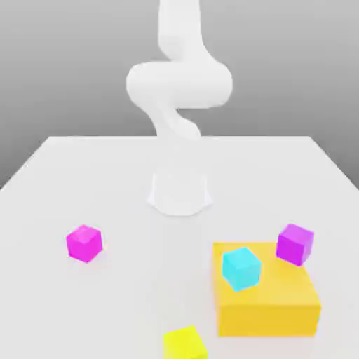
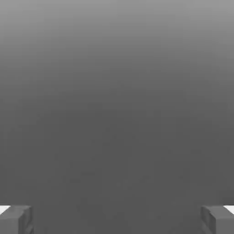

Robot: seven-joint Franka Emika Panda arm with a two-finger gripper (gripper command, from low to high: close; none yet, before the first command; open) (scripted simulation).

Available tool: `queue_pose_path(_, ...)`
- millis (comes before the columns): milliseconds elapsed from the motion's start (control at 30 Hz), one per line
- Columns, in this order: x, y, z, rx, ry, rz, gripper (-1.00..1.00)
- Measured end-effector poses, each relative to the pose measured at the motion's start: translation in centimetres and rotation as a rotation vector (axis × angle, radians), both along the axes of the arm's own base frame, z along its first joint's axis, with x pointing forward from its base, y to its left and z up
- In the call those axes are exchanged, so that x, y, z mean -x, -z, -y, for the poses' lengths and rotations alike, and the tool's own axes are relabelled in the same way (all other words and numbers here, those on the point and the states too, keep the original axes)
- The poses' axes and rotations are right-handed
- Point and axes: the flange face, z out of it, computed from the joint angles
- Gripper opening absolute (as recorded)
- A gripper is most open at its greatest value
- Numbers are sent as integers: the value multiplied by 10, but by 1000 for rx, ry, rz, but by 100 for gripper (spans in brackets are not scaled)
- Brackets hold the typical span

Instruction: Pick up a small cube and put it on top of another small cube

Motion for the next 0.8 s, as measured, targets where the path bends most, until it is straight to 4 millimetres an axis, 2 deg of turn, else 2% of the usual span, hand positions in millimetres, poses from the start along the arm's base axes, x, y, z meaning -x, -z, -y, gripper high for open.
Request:
queue_pose_path(67,-15,41,24,-66,130,-54,0)
queue_pose_path(167,-27,102,60,-157,320,-124,0)
queue_pose_path(267,-27,162,95,-245,514,-188,0)
queue_pose_path(367,-16,221,127,-331,712,-246,0)
queue_pose_path(467,5,278,155,-413,916,-298,0)
queue_pose_path(600,46,350,182,-518,1193,-360,0)
queue_pose_path(700,85,398,193,-592,1404,-401,0)
queue_pose_path(800,127,441,195,-662,1619,-440,0)
